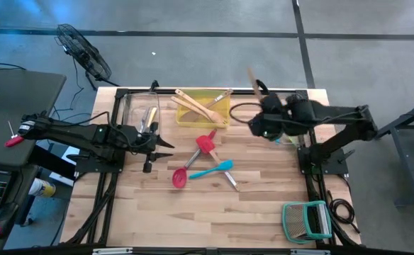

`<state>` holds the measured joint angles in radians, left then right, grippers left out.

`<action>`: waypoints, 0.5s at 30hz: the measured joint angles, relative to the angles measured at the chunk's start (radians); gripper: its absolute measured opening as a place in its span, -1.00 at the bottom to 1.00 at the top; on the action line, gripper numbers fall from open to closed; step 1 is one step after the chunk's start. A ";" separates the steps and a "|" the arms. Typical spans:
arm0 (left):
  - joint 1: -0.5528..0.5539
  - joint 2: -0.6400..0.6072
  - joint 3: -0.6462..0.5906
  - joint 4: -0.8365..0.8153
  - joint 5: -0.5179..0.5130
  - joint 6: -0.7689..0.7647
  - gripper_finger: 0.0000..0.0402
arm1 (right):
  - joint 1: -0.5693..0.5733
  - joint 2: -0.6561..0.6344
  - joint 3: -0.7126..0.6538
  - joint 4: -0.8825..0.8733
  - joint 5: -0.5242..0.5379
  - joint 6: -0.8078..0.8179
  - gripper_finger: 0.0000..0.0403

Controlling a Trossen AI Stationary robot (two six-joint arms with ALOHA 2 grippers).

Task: Pick & Place Kitchen Items
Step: Put the gray spatula into the right transparent bin

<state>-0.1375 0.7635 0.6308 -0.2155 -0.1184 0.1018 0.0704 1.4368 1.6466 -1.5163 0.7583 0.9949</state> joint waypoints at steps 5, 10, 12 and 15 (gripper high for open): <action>0.000 0.001 0.000 0.031 0.000 0.044 -0.39 | -0.118 0.000 -0.018 -0.051 -0.066 -0.015 -0.71; 0.000 0.008 0.000 0.041 0.000 0.060 -0.39 | -0.263 0.000 -0.076 -0.055 -0.104 -0.070 -0.71; 0.000 0.017 0.000 0.039 0.000 0.059 -0.39 | -0.326 -0.001 -0.107 -0.055 -0.127 -0.077 -0.71; 0.000 0.019 -0.001 0.015 0.003 0.058 -0.39 | -0.410 -0.003 -0.155 -0.055 -0.167 -0.097 -0.71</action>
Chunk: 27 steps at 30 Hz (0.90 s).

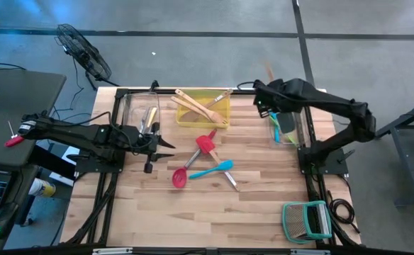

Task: Pick & Place Kitchen Items
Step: Put the gray spatula into the right transparent bin

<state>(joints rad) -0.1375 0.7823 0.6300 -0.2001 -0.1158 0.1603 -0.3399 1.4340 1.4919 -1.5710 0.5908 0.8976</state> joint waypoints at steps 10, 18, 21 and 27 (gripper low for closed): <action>0.000 0.010 -0.076 0.046 0.031 -0.010 -0.39 | -0.156 -0.002 -0.230 0.150 -0.163 -0.071 -0.71; 0.000 0.010 -0.115 0.079 0.029 -0.006 -0.39 | -0.212 -0.001 -0.343 0.207 -0.188 -0.090 -0.71; 0.000 0.010 -0.115 0.081 0.030 -0.007 -0.39 | -0.233 -0.001 -0.368 0.206 -0.180 -0.091 -0.71; 0.000 0.010 -0.115 0.094 0.031 -0.007 -0.39 | -0.259 -0.001 -0.403 0.215 -0.149 -0.118 -0.71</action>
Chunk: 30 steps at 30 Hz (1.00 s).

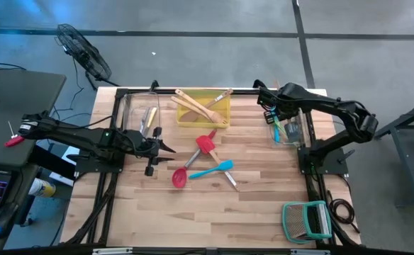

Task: Pick & Place Kitchen Items
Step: Put the gray spatula into the right transparent bin

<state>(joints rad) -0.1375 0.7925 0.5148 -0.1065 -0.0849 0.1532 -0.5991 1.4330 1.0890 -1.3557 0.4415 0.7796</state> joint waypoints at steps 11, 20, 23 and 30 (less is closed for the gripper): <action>0.000 0.000 0.000 0.011 0.000 0.000 -0.39 | 0.001 0.000 -0.075 0.047 0.047 -0.047 -0.71; 0.000 0.000 0.000 0.038 0.000 0.009 -0.39 | 0.001 0.000 -0.131 0.113 -0.071 -0.047 -0.71; 0.000 0.000 0.000 0.037 0.000 0.023 -0.39 | 0.001 0.000 -0.132 0.123 -0.079 -0.048 -0.71; 0.000 0.000 0.000 0.038 0.000 0.026 -0.39 | 0.001 0.000 -0.132 0.142 -0.084 -0.051 -0.71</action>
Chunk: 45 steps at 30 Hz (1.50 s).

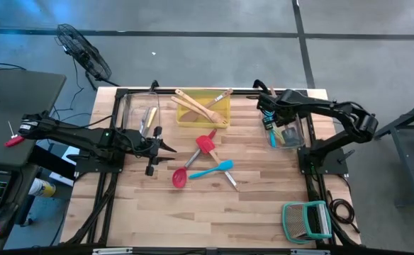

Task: Pick & Place Kitchen Items
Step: Put the gray spatula into the right transparent bin

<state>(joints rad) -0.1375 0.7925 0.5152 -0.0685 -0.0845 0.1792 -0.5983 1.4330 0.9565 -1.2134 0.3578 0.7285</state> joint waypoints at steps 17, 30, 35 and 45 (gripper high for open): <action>0.000 0.000 0.000 -0.011 0.000 0.000 -0.39 | 0.021 0.000 0.000 0.160 -0.051 0.010 -0.71; 0.000 0.000 -0.009 -0.041 0.000 0.001 -0.39 | 0.127 0.000 -0.022 0.211 -0.045 0.116 -0.71; 0.000 0.000 -0.012 -0.039 0.000 0.000 -0.39 | 0.113 0.000 -0.109 0.299 -0.078 0.119 -0.71; 0.000 0.000 -0.013 -0.038 0.000 0.000 -0.39 | 0.092 -0.003 -0.202 0.398 -0.087 0.132 -0.68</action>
<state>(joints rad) -0.1375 0.7921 0.5022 -0.1070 -0.0845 0.1795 -0.5064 1.4300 0.7544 -0.8149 0.2703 0.8606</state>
